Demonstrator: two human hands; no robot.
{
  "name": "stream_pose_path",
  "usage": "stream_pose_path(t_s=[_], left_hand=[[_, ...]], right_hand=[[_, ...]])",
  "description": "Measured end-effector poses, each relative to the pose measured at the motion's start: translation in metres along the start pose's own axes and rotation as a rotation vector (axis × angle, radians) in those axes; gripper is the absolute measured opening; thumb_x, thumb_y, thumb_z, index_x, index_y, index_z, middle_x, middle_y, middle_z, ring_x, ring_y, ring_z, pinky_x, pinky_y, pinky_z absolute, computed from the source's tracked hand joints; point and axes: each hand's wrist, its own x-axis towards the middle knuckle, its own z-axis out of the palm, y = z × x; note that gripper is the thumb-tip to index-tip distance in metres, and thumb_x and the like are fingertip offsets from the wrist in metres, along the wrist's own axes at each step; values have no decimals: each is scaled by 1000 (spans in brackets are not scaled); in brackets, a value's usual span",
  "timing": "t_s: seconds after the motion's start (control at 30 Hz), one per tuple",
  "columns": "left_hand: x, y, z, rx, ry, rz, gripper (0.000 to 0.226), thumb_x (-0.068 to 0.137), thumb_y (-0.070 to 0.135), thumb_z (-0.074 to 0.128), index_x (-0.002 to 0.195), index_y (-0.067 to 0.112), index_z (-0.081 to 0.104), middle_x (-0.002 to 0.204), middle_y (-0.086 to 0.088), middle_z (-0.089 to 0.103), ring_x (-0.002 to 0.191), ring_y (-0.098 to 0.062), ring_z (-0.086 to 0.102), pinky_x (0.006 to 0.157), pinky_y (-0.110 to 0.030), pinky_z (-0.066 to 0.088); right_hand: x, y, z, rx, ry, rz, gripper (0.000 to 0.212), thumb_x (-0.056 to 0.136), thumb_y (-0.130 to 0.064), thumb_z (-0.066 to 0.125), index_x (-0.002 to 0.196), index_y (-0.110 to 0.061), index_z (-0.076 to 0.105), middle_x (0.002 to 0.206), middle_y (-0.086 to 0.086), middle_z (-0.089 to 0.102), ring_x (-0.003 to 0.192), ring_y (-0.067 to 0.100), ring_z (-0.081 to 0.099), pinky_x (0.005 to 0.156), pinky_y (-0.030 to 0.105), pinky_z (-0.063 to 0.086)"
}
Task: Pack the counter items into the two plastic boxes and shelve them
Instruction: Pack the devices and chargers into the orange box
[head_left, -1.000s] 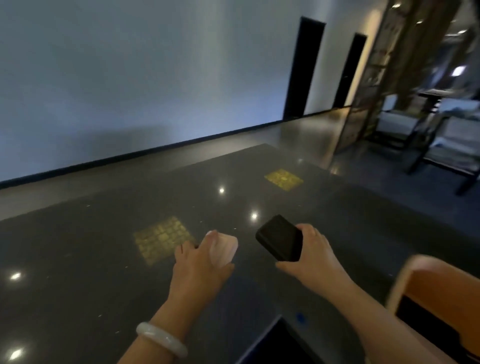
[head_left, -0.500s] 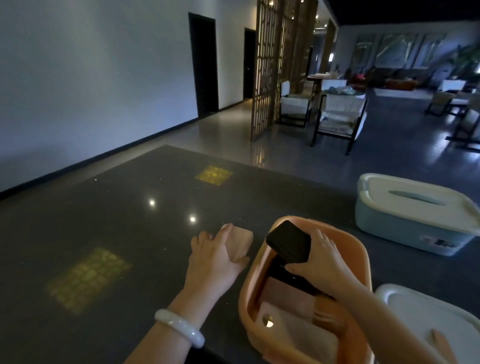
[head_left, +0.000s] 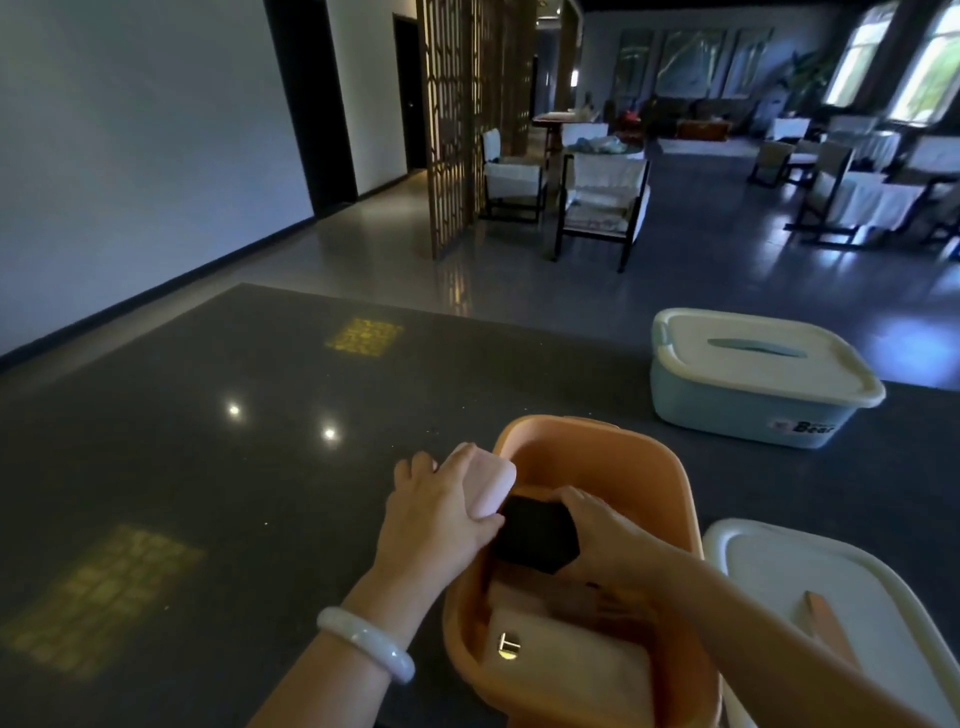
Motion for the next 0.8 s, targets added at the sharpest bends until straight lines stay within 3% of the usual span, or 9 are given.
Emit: stream_pose_path(t_s=[0.2,0.3,0.53,0.8], left_hand=[[3,-1,3,4,-30,11,88,77,56,69,146,40,16,129,2,37,119,-15,33,89,-29,42],[4,-2,4,10,-43,10,88,77,56,69,146,41,16,129,2,37,120,-16,33,90,-30,44],[4,1,2,12,-50,9,88,77,55,70,146,40,18,130,2,39,121,-17,34,93,-32,45],[4,0,5,33,-33,9,89,77,56,69,147,39,18,130,1,39,121,-17,35,91,-31,44]], right_hand=[[0,9,11,-45,-141,0,81,55,-47,79,120,-49,30,111,-23,44,100,5,49,80,24,47],[4,11,14,-41,-188,-4,84,62,-38,81,127,-44,28,117,-19,39,105,7,45,86,28,47],[16,12,13,-27,-147,-33,64,81,-48,69,137,-31,42,131,-8,44,116,10,43,101,32,42],[24,21,18,-39,-160,-31,71,76,-49,73,138,-37,39,129,-13,40,116,9,39,100,31,39]])
